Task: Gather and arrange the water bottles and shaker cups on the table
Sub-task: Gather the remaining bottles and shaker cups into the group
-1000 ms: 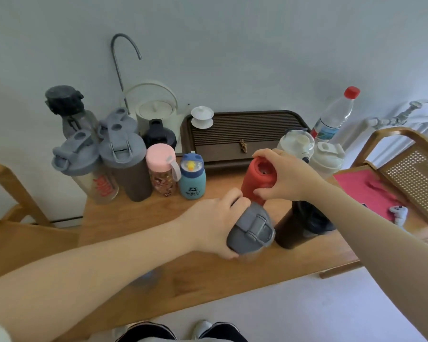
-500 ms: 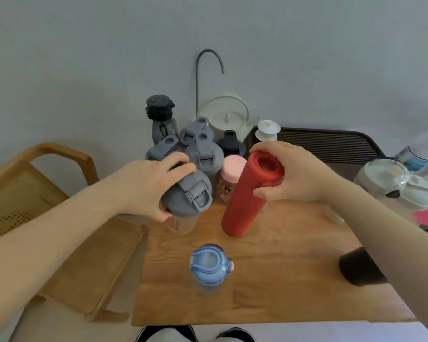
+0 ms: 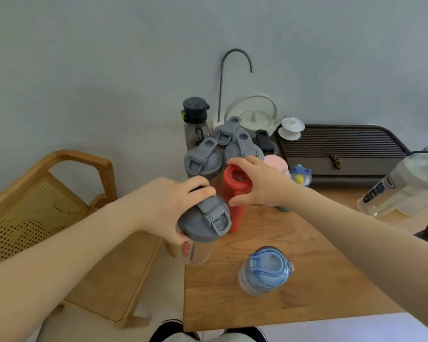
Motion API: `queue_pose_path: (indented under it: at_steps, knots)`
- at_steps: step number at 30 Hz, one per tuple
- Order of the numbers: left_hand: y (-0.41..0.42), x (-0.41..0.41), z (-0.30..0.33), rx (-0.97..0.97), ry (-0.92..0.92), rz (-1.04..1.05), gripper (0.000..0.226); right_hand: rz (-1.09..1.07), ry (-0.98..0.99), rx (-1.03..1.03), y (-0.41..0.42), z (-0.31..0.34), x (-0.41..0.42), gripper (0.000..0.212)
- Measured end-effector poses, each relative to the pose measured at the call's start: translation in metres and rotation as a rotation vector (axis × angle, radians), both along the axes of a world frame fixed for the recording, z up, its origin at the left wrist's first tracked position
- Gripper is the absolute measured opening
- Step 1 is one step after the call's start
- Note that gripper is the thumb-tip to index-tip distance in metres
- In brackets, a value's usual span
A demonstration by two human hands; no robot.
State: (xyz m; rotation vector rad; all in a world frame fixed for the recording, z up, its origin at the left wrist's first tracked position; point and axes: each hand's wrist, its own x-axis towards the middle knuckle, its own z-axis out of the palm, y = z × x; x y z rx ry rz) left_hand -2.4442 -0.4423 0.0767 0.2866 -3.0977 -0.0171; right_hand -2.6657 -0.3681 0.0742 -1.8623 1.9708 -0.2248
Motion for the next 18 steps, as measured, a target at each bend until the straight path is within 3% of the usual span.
queue_pose_path:
  at_steps: [2, 4, 7, 9, 11, 13, 16, 18]
  knots:
    - [-0.001, 0.001, 0.002, 0.023, 0.0, -0.052, 0.081, 0.035, 0.122, 0.043, 0.003, 0.004, 0.001, 0.095]
    - [-0.002, 0.001, 0.004, 0.039, 0.02, -0.09, 0.08, 0.082, 0.208, -0.031, 0.013, 0.013, 0.007, 0.085]
    - [-0.003, -0.002, 0.008, 0.041, 0.05, -0.141, 0.083, 0.1, -0.011, -0.21, 0.033, 0.03, 0.025, 0.062]
    - [-0.004, -0.005, 0.01, 0.038, 0.079, -0.174, 0.085, 0.08, -0.082, -0.13, 0.045, 0.037, 0.041, 0.07]
    - [-0.006, -0.009, 0.015, 0.043, 0.116, -0.196, 0.088, 0.009, -0.077, -0.061, 0.052, 0.036, 0.057, 0.095]
    - [-0.008, -0.014, 0.022, 0.034, 0.175, -0.214, 0.09, -0.086, -0.107, -0.15, 0.056, 0.031, 0.068, 0.107]
    - [-0.009, -0.024, 0.029, 0.051, 0.268, -0.254, 0.09, -0.211, -0.222, -0.304, 0.062, 0.031, 0.07, 0.102]
    - [-0.011, -0.03, 0.031, 0.21, 0.311, -0.248, 0.098, -0.288, -0.258, -0.354, 0.07, 0.037, 0.063, 0.098]
